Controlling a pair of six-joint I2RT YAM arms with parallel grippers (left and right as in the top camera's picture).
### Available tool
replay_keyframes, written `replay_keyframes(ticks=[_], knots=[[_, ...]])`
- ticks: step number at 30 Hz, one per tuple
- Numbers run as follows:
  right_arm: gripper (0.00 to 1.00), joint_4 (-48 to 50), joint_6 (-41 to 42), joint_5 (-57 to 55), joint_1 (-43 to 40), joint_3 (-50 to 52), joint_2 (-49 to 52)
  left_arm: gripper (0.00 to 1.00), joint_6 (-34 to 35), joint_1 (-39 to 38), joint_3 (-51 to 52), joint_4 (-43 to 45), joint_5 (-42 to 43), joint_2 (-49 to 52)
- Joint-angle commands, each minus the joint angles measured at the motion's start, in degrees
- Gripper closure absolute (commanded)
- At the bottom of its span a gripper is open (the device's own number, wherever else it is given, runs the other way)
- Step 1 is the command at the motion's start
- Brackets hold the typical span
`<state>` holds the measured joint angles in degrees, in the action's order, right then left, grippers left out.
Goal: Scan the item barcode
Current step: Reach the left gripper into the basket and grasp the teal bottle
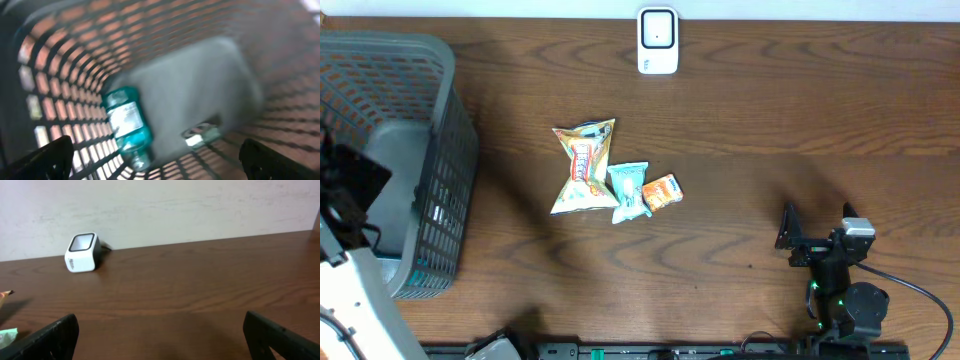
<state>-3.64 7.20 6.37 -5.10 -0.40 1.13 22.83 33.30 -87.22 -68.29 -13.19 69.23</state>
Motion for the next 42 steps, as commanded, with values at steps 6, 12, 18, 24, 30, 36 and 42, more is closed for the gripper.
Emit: replay_keyframes(ticks=[6, 12, 18, 24, 30, 36, 42], knots=[[0.01, -0.20, 0.46, -0.24, 0.31, 0.09, 0.00, 0.02, 6.01, 6.62, 11.32, 1.31, 0.66, 2.95], [0.01, -0.20, 0.46, -0.24, 0.31, 0.09, 0.00, 0.02, 9.55, 7.87, 17.22, 1.27, 0.26, 7.54], [0.01, -0.20, 0.46, -0.24, 0.31, 0.09, 0.00, 0.02, 13.99, 9.35, 20.87, 1.29, -1.97, 12.55], [0.01, -0.20, 0.46, -0.24, 0.31, 0.09, 0.00, 0.02, 16.06, 10.38, 24.46, 3.58, -4.90, 15.93], [0.01, -0.20, 0.44, -0.24, 0.31, 0.09, 0.00, 0.02, 16.06, 10.40, 27.74, 7.17, -4.90, 17.31], [0.01, -0.20, 0.46, -0.24, 0.31, 0.09, 0.00, 0.02, 16.90, 10.40, 28.48, 8.31, -4.92, 17.31], [0.01, -0.20, 0.44, -0.24, 0.31, 0.09, 0.00, 0.02, 16.90, 10.40, 28.55, 11.26, -3.82, 17.42]])
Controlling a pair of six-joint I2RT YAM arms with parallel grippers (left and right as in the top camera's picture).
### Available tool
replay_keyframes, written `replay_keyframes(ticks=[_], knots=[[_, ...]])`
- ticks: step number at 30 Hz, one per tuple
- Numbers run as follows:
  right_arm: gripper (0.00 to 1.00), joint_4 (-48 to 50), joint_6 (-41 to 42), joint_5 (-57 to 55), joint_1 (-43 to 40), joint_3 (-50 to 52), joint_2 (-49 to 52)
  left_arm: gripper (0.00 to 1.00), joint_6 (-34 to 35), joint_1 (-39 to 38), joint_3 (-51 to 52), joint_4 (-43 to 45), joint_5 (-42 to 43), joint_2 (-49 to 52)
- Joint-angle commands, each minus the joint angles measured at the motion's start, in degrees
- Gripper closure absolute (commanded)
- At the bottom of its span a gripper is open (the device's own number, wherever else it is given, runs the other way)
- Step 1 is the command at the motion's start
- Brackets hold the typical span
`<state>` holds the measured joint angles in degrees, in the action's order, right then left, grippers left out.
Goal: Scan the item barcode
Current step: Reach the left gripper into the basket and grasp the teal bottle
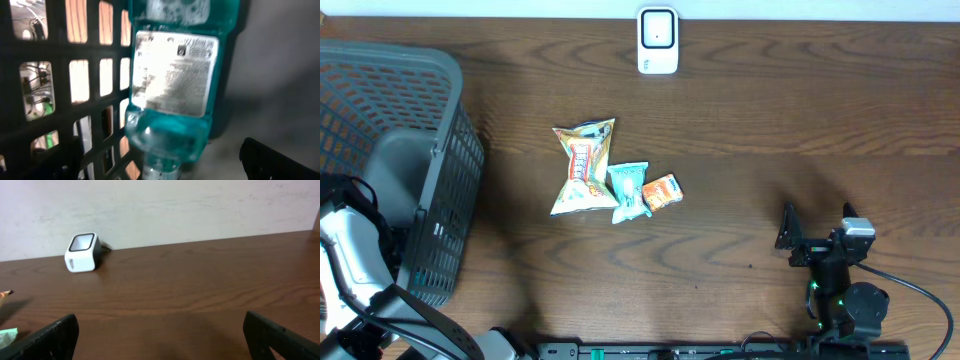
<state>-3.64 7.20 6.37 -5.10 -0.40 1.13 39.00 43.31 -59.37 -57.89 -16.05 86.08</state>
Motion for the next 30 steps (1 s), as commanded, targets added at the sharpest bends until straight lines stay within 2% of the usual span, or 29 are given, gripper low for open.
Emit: replay_keyframes(ticks=[1, 7, 15, 24, 30], knots=[[0.01, -0.20, 0.46, -0.24, 0.31, 0.09, 0.00, 0.02, 0.72, 0.39, 0.72, 1.44, -0.98, 0.66], [0.01, -0.20, 0.46, -0.24, 0.31, 0.09, 0.00, 0.02, -1.01, 0.39, 0.81, 4.94, -0.96, 3.52], [0.01, -0.20, 0.46, -0.24, 0.31, 0.09, 0.00, 0.02, -0.55, 0.57, 0.83, 4.68, -1.22, 9.79], [0.01, -0.20, 0.46, -0.24, 0.31, 0.09, 0.00, 0.02, -0.55, 3.72, 3.34, 7.76, -1.09, 14.40], [0.01, -0.20, 0.46, -0.24, 0.31, 0.09, 0.00, 0.01, -0.81, 4.02, 8.13, 14.62, 5.09, 16.46]])
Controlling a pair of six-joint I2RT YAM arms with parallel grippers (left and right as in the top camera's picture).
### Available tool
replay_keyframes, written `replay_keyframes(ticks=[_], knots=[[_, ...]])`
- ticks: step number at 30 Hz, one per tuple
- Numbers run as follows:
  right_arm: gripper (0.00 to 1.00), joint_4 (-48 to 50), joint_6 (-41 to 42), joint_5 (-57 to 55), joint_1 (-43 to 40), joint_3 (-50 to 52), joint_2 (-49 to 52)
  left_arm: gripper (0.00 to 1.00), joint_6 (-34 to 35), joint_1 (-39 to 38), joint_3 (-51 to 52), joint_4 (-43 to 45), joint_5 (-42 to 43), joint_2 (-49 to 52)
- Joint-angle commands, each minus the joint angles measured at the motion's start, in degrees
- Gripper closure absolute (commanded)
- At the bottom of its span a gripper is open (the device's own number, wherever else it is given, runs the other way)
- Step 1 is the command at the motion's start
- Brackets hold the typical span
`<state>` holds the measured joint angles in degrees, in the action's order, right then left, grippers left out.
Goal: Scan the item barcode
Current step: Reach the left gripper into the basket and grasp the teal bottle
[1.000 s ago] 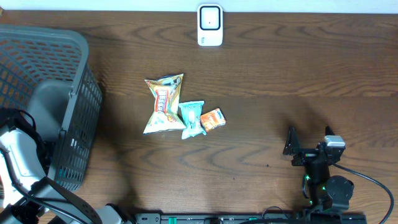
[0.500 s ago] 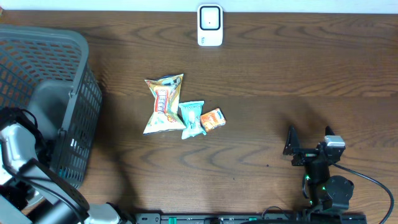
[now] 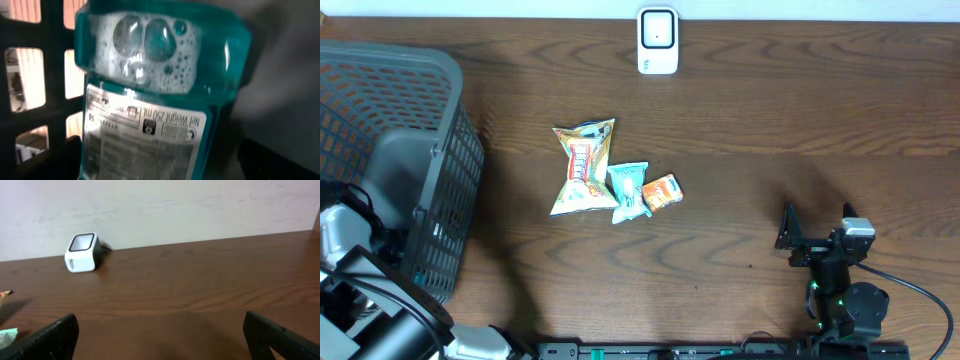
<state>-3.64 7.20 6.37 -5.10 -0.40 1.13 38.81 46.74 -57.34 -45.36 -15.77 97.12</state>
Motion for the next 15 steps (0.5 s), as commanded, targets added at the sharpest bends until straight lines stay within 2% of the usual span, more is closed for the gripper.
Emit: replay_keyframes(ticks=[1, 4, 15], knots=[[0.01, -0.20, 0.46, -0.24, 0.31, 0.09, 0.00, 0.01, -0.61, 0.59, 6.64, 3.06, 6.38, 5.66], [0.01, -0.20, 0.44, -0.24, 0.31, 0.09, 0.00, 0.05, -0.61, 0.35, 7.78, 5.81, 11.34, 6.34], [0.01, -0.20, 0.46, -0.24, 0.31, 0.09, 0.00, 0.08, -0.79, -4.17, 7.85, 8.61, 14.05, 6.40]])
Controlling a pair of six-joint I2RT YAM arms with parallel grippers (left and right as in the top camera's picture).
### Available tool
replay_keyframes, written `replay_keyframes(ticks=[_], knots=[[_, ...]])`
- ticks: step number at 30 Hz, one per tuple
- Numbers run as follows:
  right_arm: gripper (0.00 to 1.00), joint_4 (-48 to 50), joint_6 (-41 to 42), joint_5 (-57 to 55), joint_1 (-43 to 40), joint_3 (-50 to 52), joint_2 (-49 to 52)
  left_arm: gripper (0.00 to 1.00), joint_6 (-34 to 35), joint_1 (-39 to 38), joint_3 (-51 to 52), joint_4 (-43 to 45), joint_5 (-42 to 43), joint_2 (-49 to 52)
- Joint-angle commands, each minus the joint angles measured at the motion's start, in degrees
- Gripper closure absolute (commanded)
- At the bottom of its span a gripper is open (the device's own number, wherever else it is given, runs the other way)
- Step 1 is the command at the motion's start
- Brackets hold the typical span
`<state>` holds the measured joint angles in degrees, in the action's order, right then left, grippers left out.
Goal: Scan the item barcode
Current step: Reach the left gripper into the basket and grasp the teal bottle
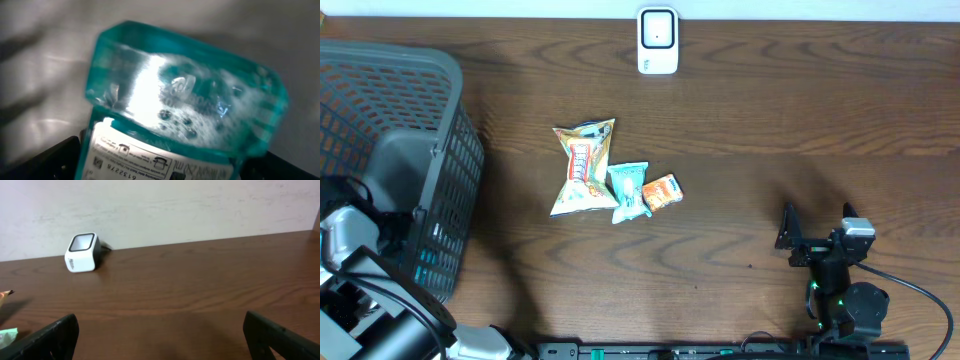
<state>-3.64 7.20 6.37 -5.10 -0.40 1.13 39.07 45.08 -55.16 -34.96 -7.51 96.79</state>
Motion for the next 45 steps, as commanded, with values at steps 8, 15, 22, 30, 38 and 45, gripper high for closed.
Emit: replay_keyframes(ticks=[8, 15, 22, 30, 38, 45], knots=[[0.01, -0.20, 0.46, -0.24, 0.31, 0.09, 0.00, 0.08, -5.64, -3.06, 8.04, -0.61, 5.81, 7.04], [0.01, -0.20, 0.46, -0.24, 0.31, 0.09, 0.00, 0.08, -7.41, -3.06, 10.19, 1.53, 5.84, 8.09], [0.01, -0.20, 0.46, -0.24, 0.31, 0.09, 0.00, 0.33, -7.82, -3.06, 11.78, 3.65, 5.81, 10.97], [0.01, -0.20, 0.46, -0.24, 0.31, 0.09, 0.00, 0.55, -7.82, -3.06, 9.03, 1.88, 6.10, 10.99], [0.01, -0.20, 0.46, -0.24, 0.31, 0.09, 0.00, 0.62, -8.46, -3.06, -3.23, -9.51, 6.05, 10.49], [0.01, -0.20, 0.44, -0.24, 0.31, 0.09, 0.00, 0.65, -8.46, -3.06, -13.14, -16.90, 6.08, 4.57]])
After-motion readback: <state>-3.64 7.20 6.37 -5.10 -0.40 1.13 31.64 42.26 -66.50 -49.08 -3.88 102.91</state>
